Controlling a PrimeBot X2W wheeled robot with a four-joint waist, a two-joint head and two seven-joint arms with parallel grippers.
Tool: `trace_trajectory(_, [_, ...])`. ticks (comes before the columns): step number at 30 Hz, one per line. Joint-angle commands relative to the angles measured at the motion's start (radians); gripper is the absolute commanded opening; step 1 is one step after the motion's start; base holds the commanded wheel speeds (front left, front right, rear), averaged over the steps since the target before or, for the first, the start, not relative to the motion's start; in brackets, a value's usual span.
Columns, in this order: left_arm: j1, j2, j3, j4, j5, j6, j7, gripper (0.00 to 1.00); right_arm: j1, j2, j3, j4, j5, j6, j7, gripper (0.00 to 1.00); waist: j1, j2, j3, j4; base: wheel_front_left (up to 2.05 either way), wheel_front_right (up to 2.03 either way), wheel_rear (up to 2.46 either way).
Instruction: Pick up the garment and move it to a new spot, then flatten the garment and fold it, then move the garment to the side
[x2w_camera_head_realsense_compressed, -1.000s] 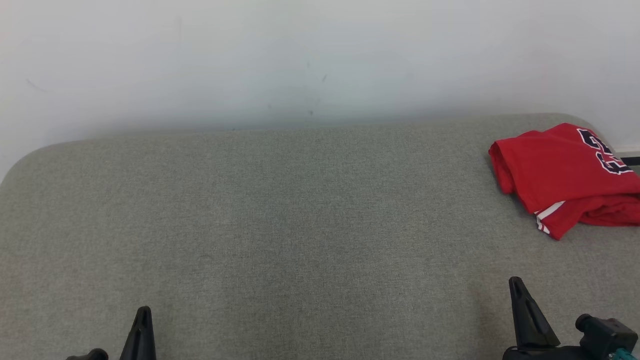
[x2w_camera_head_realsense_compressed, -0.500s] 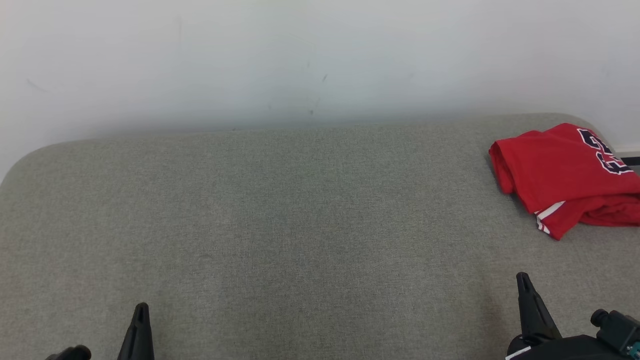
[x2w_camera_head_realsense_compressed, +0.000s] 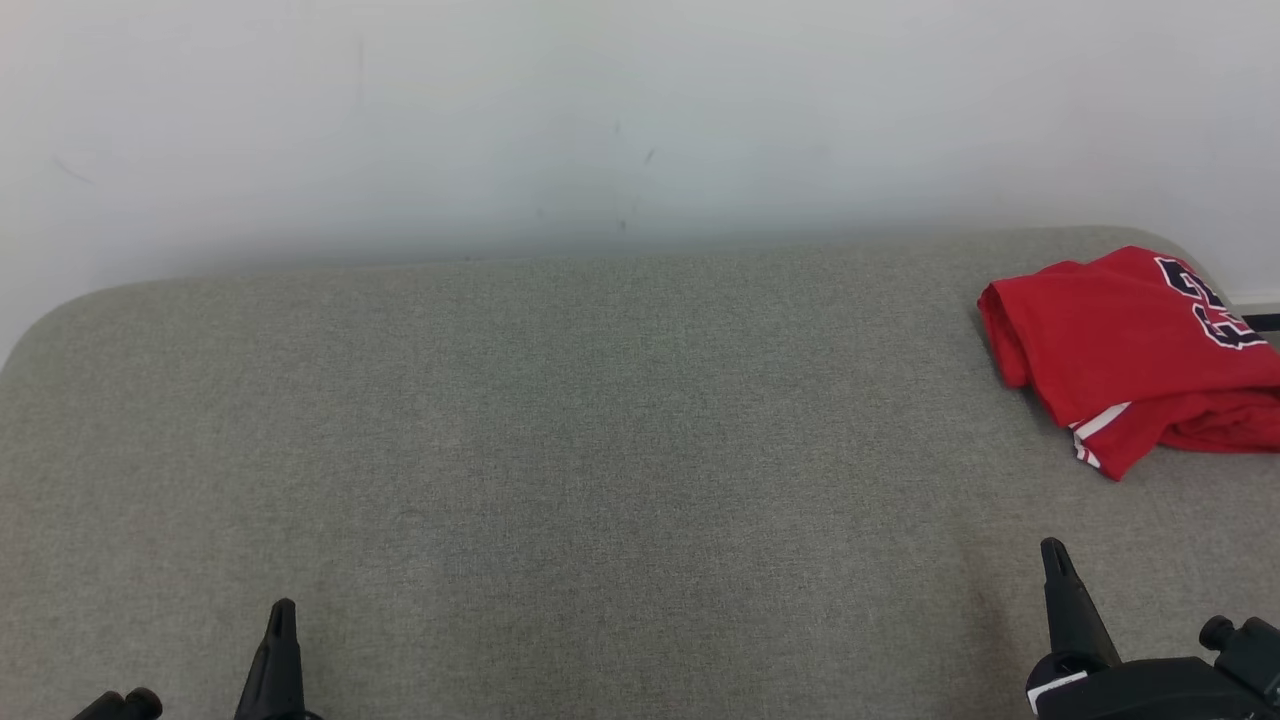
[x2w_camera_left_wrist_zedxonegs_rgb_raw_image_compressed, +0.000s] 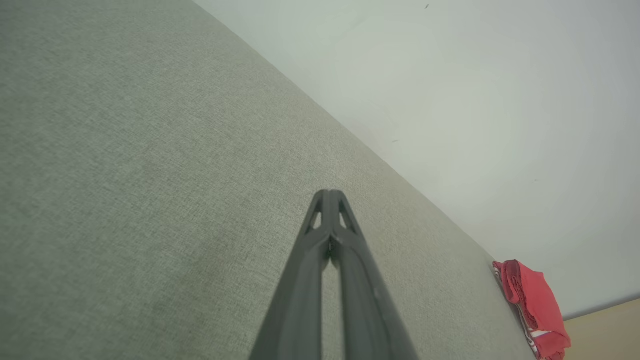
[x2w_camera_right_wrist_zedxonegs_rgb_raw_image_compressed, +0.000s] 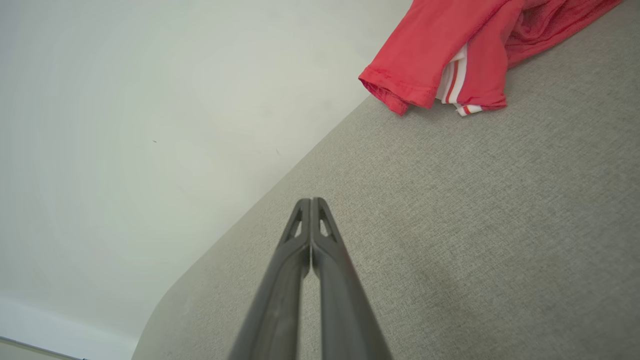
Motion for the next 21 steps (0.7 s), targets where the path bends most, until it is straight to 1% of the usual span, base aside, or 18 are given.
trace_trajectory(1, [-0.030,0.002,0.005,-0.009,-0.035,-0.008,0.007,0.00,-0.023,0.000,-0.008,-0.009,0.027,-0.001,0.006,0.00,0.0000,0.0000,0.000,0.000,0.00,0.00,0.00])
trace_trajectory(21, [-0.058,-0.002,0.018,0.007,-0.285,-0.024,0.071,0.00,-0.047,0.021,-0.040,0.002,0.243,-0.001,0.063,0.00,0.0000,0.0000,0.000,0.001,0.00,0.00,0.00])
